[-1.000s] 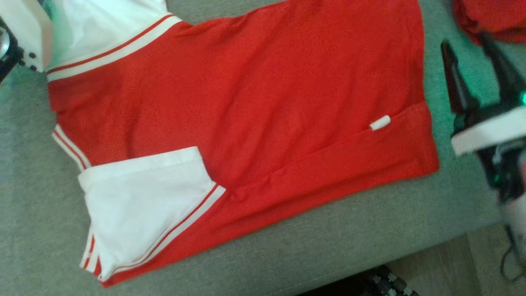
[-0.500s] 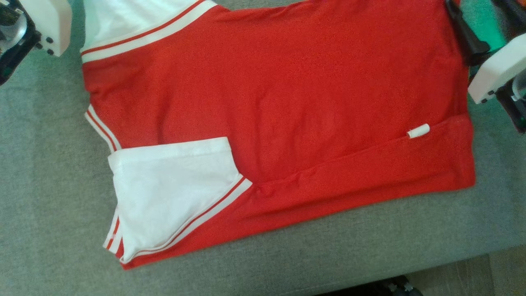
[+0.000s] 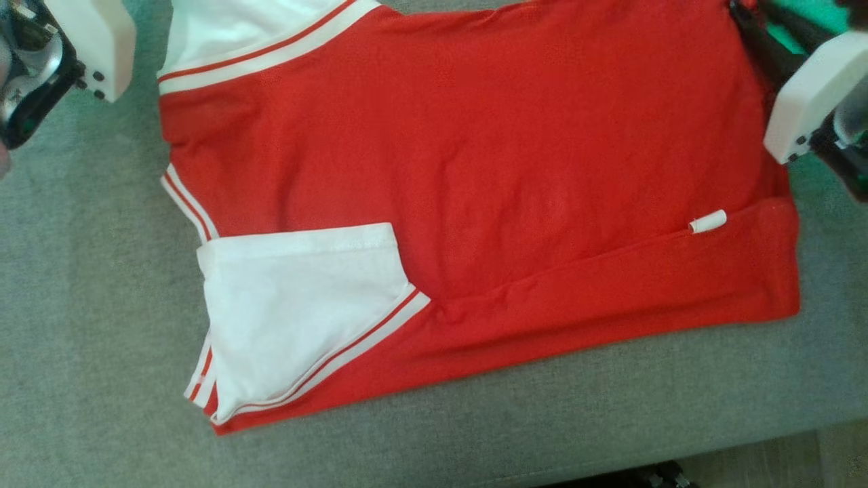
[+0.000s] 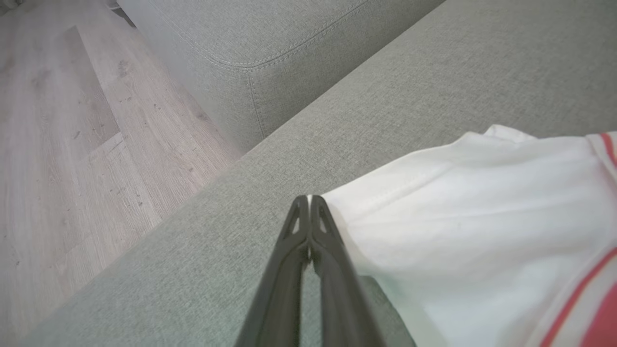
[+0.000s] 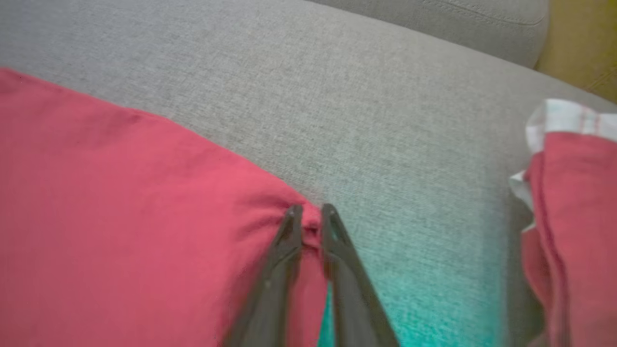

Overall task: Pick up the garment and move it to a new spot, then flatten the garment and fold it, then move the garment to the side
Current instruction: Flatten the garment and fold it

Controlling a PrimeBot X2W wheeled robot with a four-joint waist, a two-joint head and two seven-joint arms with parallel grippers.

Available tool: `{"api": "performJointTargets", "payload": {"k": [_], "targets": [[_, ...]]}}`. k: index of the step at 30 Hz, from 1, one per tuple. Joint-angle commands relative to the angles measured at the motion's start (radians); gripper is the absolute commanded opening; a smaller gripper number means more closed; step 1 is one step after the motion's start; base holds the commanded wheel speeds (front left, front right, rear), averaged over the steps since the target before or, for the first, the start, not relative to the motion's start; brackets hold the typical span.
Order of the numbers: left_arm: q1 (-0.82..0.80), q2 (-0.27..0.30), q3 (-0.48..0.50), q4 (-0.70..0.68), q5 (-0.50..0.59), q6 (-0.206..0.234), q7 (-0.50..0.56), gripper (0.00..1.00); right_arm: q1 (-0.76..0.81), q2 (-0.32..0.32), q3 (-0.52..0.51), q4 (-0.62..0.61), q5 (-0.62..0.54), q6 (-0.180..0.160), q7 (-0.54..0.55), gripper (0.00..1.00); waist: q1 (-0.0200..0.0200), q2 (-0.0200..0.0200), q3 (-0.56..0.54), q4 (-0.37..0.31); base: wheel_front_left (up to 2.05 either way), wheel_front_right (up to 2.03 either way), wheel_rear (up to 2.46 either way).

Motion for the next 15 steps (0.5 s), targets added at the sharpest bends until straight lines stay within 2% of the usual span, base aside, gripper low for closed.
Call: {"api": "performJointTargets", "payload": {"k": [1, 5, 10, 15], "targets": [[-0.062, 0.039, 0.03, 0.0, -0.009, 0.002, -0.017, 0.0, 0.031, -0.035, 0.038, -0.004, 0.027, -0.001, 0.029, 0.0, 0.0, 0.0, -0.006, 0.003, 0.0, 0.0, 0.0], [-0.06, 0.034, 0.014, 0.016, -0.013, 0.002, -0.054, 0.0, 0.006, -0.058, 0.048, -0.009, 0.049, -0.001, -0.019, 0.0, 0.0, 0.0, -0.021, 0.011, 0.0, 0.0, 0.0], [-0.083, 0.024, 0.01, 0.054, 0.02, 0.003, -0.158, 0.0, -0.04, -0.063, 0.034, -0.001, 0.049, -0.001, -0.13, 0.0, 0.0, 0.0, -0.05, 0.025, 0.0, 0.0, 0.0], [-0.108, 0.0, 0.026, 0.085, 0.054, 0.022, -0.284, 0.0, -0.061, -0.078, -0.002, 0.018, 0.05, -0.001, -0.223, 0.0, 0.0, 0.0, -0.078, 0.05, 0.0, 0.0, 0.0]]}}
